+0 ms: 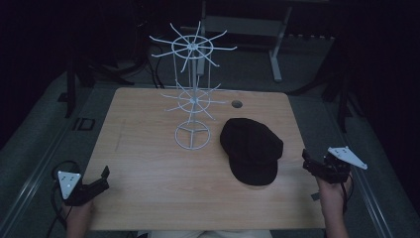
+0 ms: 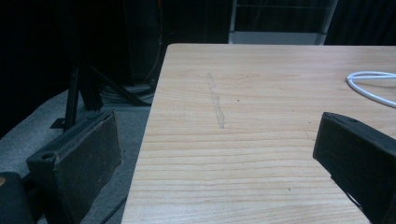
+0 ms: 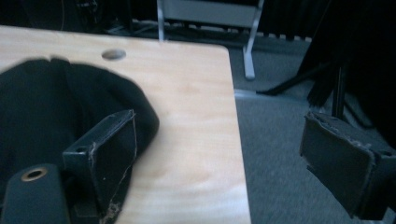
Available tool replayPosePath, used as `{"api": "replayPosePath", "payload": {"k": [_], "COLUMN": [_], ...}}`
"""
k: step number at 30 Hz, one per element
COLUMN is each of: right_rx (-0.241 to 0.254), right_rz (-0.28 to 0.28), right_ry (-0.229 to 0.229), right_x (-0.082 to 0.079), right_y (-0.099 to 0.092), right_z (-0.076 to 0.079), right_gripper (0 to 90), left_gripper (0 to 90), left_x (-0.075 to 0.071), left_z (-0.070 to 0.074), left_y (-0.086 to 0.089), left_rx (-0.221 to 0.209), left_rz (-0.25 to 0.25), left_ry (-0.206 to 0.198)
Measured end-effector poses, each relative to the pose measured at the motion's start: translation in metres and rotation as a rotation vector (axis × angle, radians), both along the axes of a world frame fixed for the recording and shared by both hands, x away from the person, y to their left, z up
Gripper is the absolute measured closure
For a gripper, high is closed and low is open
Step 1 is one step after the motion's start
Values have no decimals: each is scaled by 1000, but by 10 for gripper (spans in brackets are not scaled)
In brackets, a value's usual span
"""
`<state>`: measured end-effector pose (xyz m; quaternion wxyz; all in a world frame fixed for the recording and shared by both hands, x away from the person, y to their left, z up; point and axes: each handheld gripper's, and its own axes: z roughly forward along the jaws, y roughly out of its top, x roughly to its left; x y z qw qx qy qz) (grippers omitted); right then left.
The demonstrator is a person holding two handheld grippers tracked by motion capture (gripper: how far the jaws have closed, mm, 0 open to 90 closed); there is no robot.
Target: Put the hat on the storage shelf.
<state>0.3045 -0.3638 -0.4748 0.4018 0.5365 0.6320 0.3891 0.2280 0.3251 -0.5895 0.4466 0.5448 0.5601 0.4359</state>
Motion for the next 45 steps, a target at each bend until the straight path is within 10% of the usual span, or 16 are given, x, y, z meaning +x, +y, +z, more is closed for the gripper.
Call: {"api": "replayPosePath", "payload": {"k": [20,34,45], "right_rx": [-44,-42,-5], "right_rz": [200,301,349], "right_ry": [-63,-5,144], "right_x": [31,59,87], "right_y": [56,110,131], "right_z": [82,79,53], "right_gripper": [145,138,122], "left_gripper": [14,14,14], "left_x": [0,0,0], "left_z": [0,0,0], "left_y": [-1,-2,-2], "left_rx": [5,14,9], "left_rz": [-15,-23,-30], "left_ry": [3,4,1]}}
